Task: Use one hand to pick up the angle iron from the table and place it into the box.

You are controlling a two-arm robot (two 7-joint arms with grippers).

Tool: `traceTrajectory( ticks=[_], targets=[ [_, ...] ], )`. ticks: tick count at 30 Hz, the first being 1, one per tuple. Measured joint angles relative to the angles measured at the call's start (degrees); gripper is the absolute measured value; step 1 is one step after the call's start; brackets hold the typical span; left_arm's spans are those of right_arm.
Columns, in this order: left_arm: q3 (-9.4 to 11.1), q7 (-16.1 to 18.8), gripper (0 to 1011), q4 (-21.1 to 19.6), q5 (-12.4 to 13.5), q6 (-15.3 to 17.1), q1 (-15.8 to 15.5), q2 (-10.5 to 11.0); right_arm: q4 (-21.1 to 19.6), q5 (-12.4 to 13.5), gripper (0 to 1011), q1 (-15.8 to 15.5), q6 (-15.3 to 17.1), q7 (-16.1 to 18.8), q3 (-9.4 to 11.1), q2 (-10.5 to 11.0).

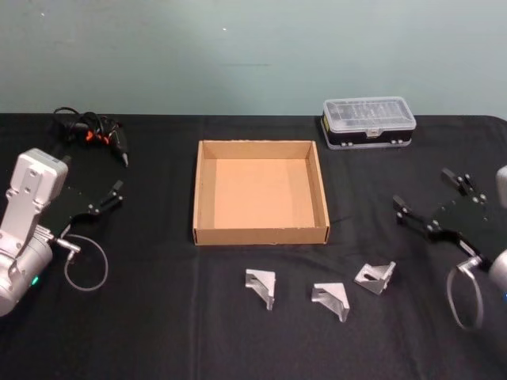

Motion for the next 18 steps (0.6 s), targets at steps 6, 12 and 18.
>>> traceTrajectory(
  ticks=[6, 12, 18],
  targets=[
    [0.0, 0.0, 1011, 0.0, 0.0, 0.0, 0.0, 0.0, -9.6, 6.4, 1000, -9.9, 5.2, 2.8, 5.6, 6.1],
    [0.0, 0.0, 1011, 0.0, 0.0, 0.0, 0.0, 0.0, -14.4, 9.3, 1000, -14.9, 9.9, 4.8, 8.3, 9.6],
    [0.0, 0.0, 1012, 0.0, 0.0, 0.0, 0.0, 0.0, -17.3, 11.0, 1000, -17.6, 14.0, 6.9, 9.4, 11.4]
  ],
)
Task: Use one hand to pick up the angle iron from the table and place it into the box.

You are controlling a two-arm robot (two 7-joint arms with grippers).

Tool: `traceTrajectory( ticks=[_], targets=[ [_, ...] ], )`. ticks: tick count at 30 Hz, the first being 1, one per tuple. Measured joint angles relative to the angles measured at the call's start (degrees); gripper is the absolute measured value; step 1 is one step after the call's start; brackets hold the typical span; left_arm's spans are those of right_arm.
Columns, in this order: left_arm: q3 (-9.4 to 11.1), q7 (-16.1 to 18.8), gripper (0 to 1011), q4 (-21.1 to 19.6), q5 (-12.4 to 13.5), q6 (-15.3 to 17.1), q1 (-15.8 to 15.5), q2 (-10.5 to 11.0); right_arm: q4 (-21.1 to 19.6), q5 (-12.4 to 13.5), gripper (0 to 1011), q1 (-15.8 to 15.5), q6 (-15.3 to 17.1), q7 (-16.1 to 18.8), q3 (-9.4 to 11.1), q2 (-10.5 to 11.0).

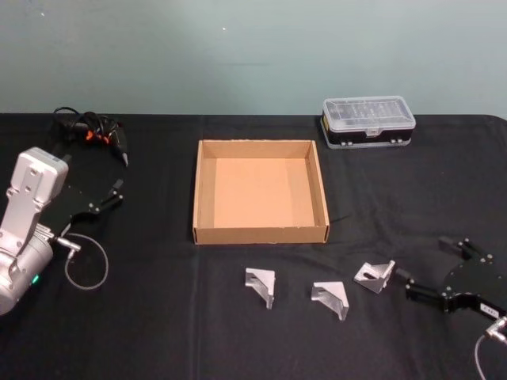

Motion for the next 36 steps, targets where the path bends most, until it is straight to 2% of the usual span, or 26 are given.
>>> traceTrajectory(
  ticks=[6, 9, 15, 20, 36],
  targets=[
    [0.0, 0.0, 1011, 0.0, 0.0, 0.0, 0.0, 0.0, -0.3, -1.2, 1000, 0.9, 3.9, 0.8, -1.6, -0.3],
    [0.0, 0.0, 1011, 0.0, 0.0, 0.0, 0.0, 0.0, 0.6, -2.5, 1000, 2.6, 6.0, 1.0, -3.0, -1.4],
    [0.0, 0.0, 1011, 0.0, 0.0, 0.0, 0.0, 0.0, 2.3, -4.5, 1000, 5.1, 8.0, 1.3, -4.9, -3.4],
    [0.0, 0.0, 1012, 0.0, 0.0, 0.0, 0.0, 0.0, 3.8, -6.4, 1000, 7.2, 8.9, 1.4, -6.3, -5.5],
    [0.0, 0.0, 1011, 0.0, 0.0, 0.0, 0.0, 0.0, 8.5, -10.8, 1000, 11.8, 10.1, 2.4, -8.1, -10.5]
  ],
)
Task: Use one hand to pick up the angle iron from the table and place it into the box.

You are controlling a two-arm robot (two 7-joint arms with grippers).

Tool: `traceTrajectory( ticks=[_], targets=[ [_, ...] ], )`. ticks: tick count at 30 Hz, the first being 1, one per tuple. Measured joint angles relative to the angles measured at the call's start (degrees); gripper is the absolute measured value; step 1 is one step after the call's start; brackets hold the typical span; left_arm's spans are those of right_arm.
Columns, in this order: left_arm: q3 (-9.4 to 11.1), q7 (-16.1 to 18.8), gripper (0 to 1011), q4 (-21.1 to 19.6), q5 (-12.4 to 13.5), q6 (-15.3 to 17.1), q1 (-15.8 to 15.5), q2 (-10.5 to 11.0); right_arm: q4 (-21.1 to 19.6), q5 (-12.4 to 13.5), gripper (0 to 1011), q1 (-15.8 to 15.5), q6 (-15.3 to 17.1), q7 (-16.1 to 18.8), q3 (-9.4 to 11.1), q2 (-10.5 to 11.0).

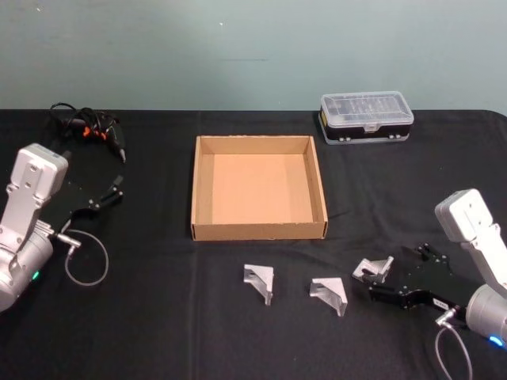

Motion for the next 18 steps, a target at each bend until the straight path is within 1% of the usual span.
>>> traceTrajectory(
  ticks=[3, 13, 16, 18],
  targets=[
    [0.0, 0.0, 1011, 0.0, 0.0, 0.0, 0.0, 0.0, 0.6, -0.5, 1000, 0.5, 0.1, 0.2, -0.3, -0.4],
    [0.0, 0.0, 1011, 0.0, 0.0, 0.0, 0.0, 0.0, 0.2, -0.2, 999, 0.2, 0.1, 0.2, -0.1, -0.2],
    [0.0, 0.0, 1011, 0.0, 0.0, 0.0, 0.0, 0.0, 0.2, -0.2, 964, 0.1, 0.1, 0.1, -0.1, -0.2],
    [0.0, 0.0, 1011, 0.0, 0.0, 0.0, 0.0, 0.0, 0.1, -0.2, 907, 0.1, 0.1, 0.1, -0.1, -0.1]
  ],
)
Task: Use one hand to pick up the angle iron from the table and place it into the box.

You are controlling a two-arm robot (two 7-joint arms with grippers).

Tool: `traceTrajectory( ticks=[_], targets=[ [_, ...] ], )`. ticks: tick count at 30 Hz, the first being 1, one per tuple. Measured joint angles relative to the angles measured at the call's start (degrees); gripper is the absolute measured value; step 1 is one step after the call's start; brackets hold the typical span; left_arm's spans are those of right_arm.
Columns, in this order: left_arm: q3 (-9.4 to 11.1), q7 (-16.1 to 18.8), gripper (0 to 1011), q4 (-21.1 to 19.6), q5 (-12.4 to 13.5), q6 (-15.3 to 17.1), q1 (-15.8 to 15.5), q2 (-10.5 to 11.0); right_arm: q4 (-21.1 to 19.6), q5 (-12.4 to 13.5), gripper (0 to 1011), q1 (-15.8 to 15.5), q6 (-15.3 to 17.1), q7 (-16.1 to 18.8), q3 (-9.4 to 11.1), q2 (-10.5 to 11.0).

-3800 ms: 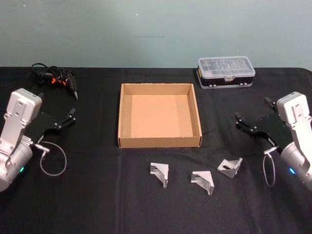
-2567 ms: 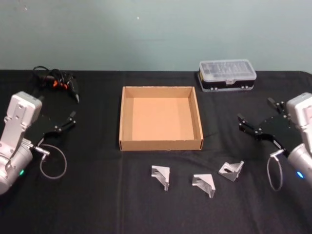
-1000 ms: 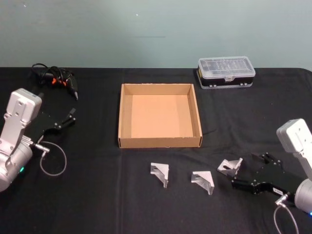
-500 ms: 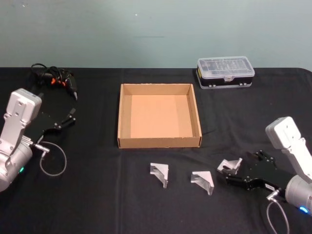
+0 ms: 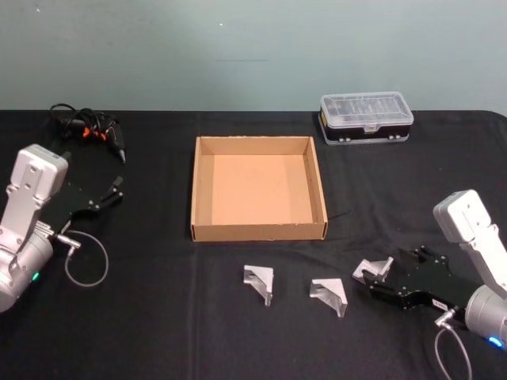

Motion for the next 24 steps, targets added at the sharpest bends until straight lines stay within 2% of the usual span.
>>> traceTrajectory(
  ticks=[14, 24],
  targets=[
    [0.0, 0.0, 1011, 0.0, 0.0, 0.0, 0.0, 0.0, -0.2, 0.2, 502, -0.1, -0.1, -0.1, 0.1, 0.1],
    [0.0, 0.0, 1011, 0.0, 0.0, 0.0, 0.0, 0.0, -0.7, 0.0, 489, -0.7, -0.6, 0.2, 0.7, -0.1]
  ],
)
